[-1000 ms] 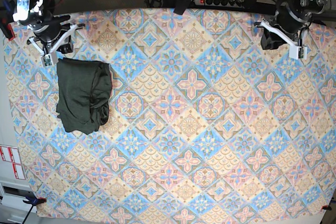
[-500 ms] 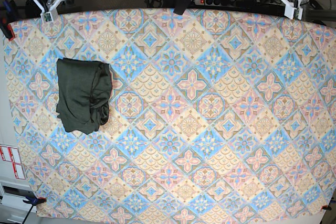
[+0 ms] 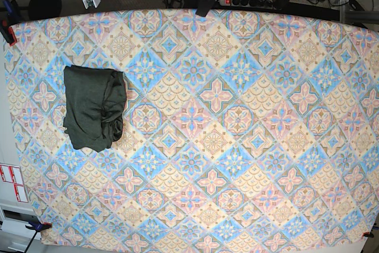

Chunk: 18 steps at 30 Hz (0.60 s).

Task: Fold the T-shirt properly

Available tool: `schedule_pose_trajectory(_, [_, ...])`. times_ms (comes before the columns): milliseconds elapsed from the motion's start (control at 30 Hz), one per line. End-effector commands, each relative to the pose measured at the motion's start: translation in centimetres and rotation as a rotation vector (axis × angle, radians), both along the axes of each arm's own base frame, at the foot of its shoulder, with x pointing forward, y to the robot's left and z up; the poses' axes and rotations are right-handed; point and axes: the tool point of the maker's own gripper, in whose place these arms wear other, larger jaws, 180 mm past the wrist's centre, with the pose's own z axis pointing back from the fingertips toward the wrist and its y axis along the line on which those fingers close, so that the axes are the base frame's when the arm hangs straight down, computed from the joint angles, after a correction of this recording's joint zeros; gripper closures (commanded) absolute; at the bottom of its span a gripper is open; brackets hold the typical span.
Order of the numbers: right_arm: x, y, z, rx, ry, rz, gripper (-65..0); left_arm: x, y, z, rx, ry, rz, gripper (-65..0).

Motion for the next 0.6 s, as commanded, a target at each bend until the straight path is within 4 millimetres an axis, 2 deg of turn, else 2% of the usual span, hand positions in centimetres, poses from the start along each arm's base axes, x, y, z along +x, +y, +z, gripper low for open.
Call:
schedule_pose_trajectory(0, [-3.7, -0.9, -0.3, -0.023, 0.087, 0.0, -3.8, -0.6, 0.2, -0.4, 0.002, 0.005, 0.003, 0.0])
schedule_pose_trajectory(67, [-5.2, -1.3, -1.3, -0.027, 0.1, -0.03, -3.8, -0.8, -0.2, -1.8, -0.004, 0.004, 0.0, 0.0])
schedule_pose_trajectory(233, [-6.0, -1.9, -4.0, -0.036, 0.131, -0.107, -3.8, -2.0, -1.0, -5.1, -0.01, 0.045, -0.03, 0.0])
schedule_pose_trajectory(333, [-6.9, -2.2, -5.5, -0.044, 0.148, -0.161, -3.8, -2.4, -2.5, -7.1, -0.02, 0.051, -0.054, 0.0])
schedule_pose_trajectory(433, [-8.0, -0.6, -7.1, -0.029, 0.158, -0.23, -3.8, -2.8, -1.9, -8.8, 0.041, 0.06, -0.074, 0.0])
schedule_pose_trajectory(500, [-8.5, 0.4, -7.9, -0.023, 0.157, -0.271, -3.8, -3.0, -3.0, -9.7, 0.049, 0.062, -0.104, 0.0])
schedule_pose_trajectory(567, [-8.7, 1.5, -8.4, -0.017, 0.147, -0.304, -3.8, -3.4, -2.8, -10.3, 0.069, 0.066, -0.139, 0.0])
